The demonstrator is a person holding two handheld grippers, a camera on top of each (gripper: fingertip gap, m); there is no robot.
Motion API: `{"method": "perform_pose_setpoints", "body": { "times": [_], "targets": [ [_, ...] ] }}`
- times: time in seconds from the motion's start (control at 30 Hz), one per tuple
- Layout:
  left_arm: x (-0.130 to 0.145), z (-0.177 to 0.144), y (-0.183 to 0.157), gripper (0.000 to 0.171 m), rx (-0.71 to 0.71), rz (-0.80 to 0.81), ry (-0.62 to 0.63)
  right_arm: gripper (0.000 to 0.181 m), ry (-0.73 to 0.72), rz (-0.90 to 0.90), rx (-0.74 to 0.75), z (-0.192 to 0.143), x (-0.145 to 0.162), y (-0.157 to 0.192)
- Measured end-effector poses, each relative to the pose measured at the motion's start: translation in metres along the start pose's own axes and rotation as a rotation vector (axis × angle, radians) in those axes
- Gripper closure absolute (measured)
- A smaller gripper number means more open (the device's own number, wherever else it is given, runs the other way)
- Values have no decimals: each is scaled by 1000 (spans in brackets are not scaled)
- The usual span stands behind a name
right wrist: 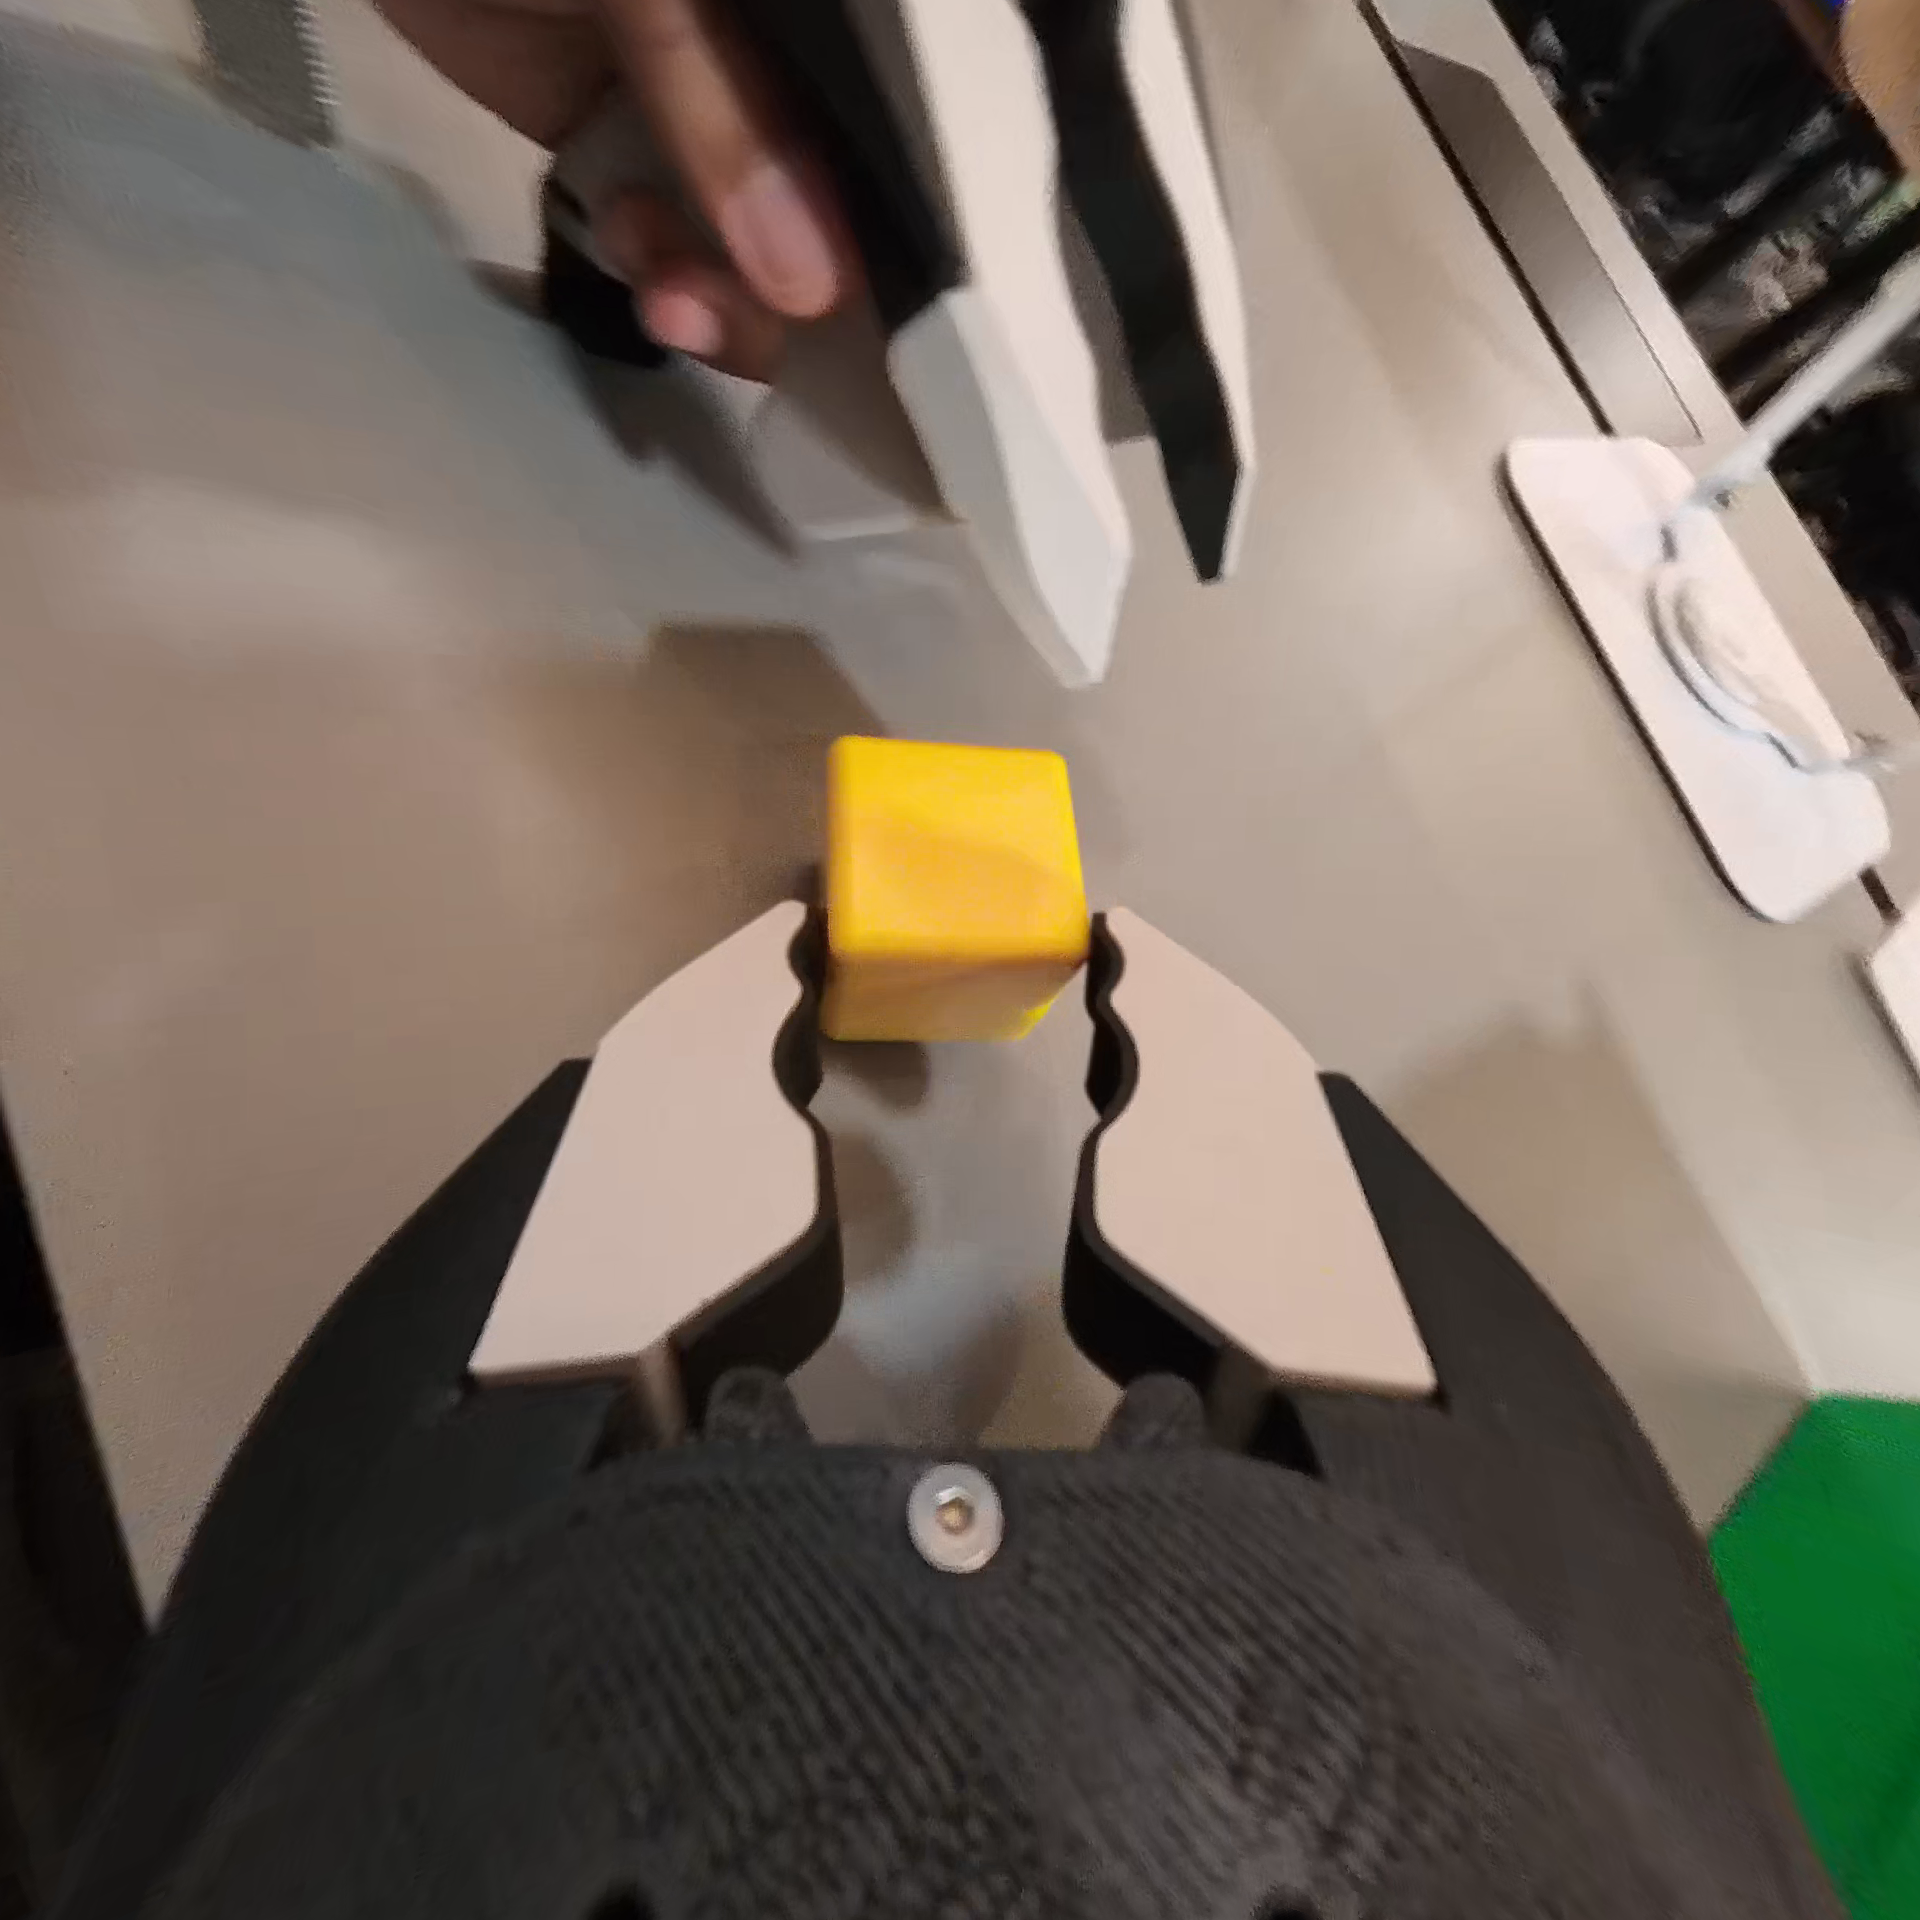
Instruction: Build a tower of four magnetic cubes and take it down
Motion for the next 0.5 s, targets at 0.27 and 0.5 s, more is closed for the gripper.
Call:
{"method": "perform_pose_setpoints", "body": {
  "times": [0.27, 0.5],
  "targets": [
    [0, 0, 1, 116, -3, -7, -1, 131, 12, 189, 38, -2, 2, -7],
    [0, 0, 1, 116, -1, -12, -1, 126, 6, 300, 7, 1, 8, -8]
  ]
}}
Point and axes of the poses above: each gripper's, where its closed fingertips meet, z out along the fingers, x out of its underside, y = z × x across the jaws, the point moved 5 cm from there along -z, back along the fingers, and after that the axes turned 13 degrees about -y, right-handed, at the moved point
